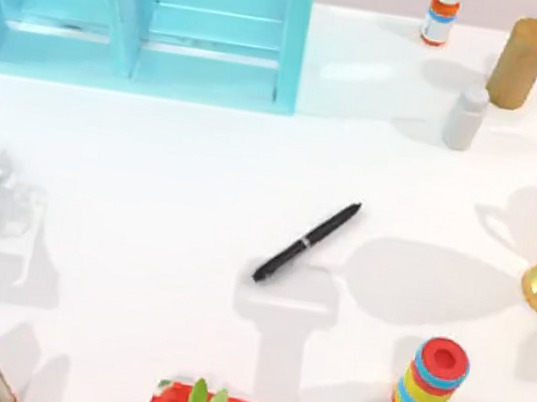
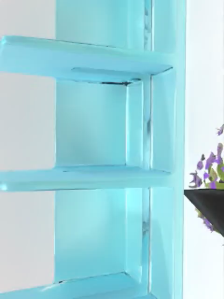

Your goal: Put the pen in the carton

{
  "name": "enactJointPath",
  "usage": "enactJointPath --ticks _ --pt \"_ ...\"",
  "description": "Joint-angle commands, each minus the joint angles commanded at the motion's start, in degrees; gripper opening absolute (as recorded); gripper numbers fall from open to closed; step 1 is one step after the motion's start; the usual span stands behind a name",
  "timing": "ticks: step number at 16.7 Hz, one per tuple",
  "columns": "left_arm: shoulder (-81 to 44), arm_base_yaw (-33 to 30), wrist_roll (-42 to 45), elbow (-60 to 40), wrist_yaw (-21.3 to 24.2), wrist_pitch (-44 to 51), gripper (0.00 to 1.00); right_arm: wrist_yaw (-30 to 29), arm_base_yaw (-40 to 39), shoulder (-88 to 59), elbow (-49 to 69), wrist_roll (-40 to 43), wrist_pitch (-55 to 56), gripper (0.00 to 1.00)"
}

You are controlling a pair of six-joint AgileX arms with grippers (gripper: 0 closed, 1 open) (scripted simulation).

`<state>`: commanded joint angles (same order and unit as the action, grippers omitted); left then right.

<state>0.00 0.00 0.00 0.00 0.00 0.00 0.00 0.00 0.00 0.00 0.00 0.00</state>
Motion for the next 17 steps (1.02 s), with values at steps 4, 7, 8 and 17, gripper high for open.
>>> enactJointPath --ticks 4,7,8,17 --pt "0.00 0.00 0.00 0.00 0.00 0.00 1.00 0.09 -1.39 -1.81 1.72 -1.79 -0.51 1.00" --pt "0.00 0.00 0.00 0.00 0.00 0.00 1.00 0.39 -6.16 -9.10 7.83 -8.84 -2.48 1.00" --pt "0.00 0.00 0.00 0.00 0.00 0.00 1.00 0.54 -8.21 -12.76 10.58 -12.21 -3.40 1.00" --pt "0.00 0.00 0.00 0.00 0.00 0.00 1.00 3.19 -26.40 -62.95 42.68 -50.08 -14.67 1.00"
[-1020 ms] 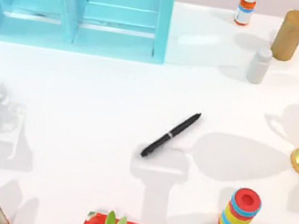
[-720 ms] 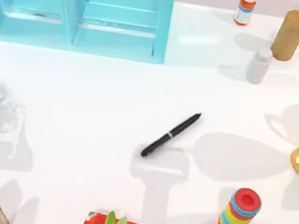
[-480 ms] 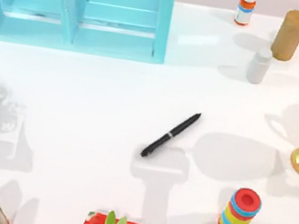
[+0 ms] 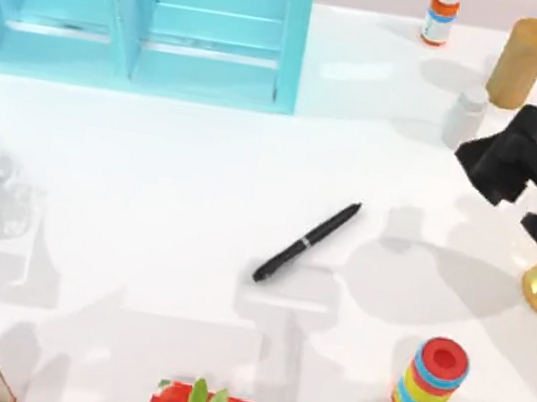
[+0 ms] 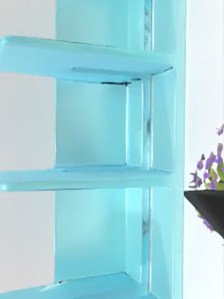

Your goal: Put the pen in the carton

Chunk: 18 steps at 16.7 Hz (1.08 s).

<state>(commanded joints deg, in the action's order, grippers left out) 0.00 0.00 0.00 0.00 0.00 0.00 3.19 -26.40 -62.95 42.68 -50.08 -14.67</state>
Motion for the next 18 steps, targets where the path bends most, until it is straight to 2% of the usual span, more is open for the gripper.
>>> enactJointPath --ticks 4,8,11,18 --pt "0.00 0.00 0.00 0.00 0.00 0.00 1.00 1.60 -4.09 -22.53 13.31 -14.55 -5.12 1.00" --pt "0.00 0.00 0.00 0.00 0.00 0.00 1.00 2.98 -5.40 -38.06 22.75 -24.01 -9.02 1.00" --pt "0.00 0.00 0.00 0.00 0.00 0.00 1.00 3.59 -5.41 -43.52 26.40 -26.66 -10.53 1.00" --pt "0.00 0.00 0.00 0.00 0.00 0.00 1.00 3.64 -5.37 -44.95 26.92 -26.92 -9.80 1.00"
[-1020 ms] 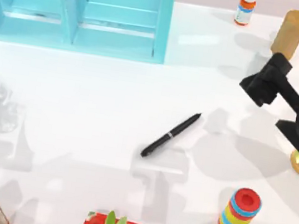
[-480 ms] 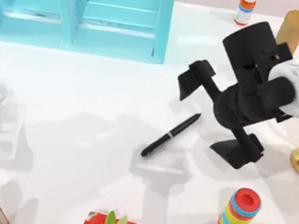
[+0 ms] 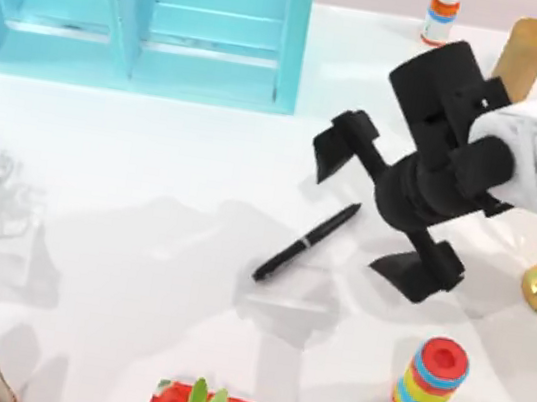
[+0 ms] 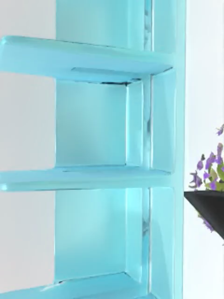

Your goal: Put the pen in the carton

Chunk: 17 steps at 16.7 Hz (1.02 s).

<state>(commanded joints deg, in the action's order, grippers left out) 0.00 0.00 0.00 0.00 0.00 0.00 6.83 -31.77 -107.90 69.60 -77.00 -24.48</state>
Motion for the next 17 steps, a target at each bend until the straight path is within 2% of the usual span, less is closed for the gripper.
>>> enactJointPath --ticks 8,13,17 --pt "0.00 0.00 0.00 0.00 0.00 0.00 1.00 -0.87 -1.52 -16.37 4.37 -1.51 11.76 1.00" --pt "0.00 0.00 0.00 0.00 0.00 0.00 1.00 -0.95 -1.63 -17.55 4.70 -1.61 12.83 1.00" --pt "0.00 0.00 0.00 0.00 0.00 0.00 1.00 -0.95 -1.63 -17.55 4.70 -1.61 12.83 0.70"
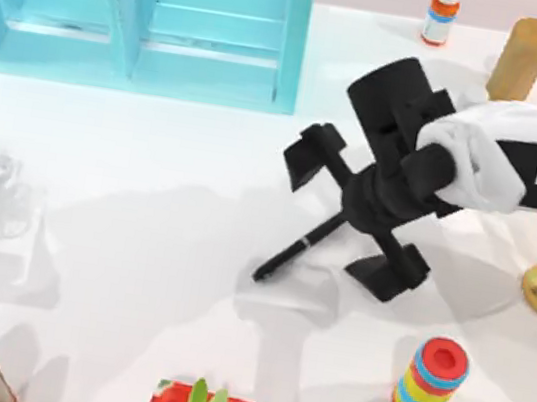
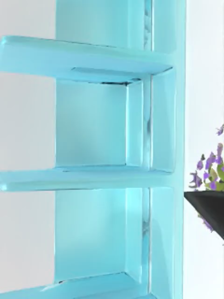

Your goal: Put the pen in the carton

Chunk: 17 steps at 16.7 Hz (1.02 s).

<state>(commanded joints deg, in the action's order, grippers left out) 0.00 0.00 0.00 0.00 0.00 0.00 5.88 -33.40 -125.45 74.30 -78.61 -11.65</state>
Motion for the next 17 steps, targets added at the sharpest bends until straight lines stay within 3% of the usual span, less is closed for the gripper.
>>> enactJointPath --ticks 9,17 --pt "0.00 0.00 0.00 0.00 0.00 0.00 1.00 0.00 0.00 0.00 0.00 0.00 0.00 0.02" --pt "0.00 0.00 0.00 0.00 0.00 0.00 1.00 0.00 0.00 0.00 0.00 0.00 0.00 0.00"
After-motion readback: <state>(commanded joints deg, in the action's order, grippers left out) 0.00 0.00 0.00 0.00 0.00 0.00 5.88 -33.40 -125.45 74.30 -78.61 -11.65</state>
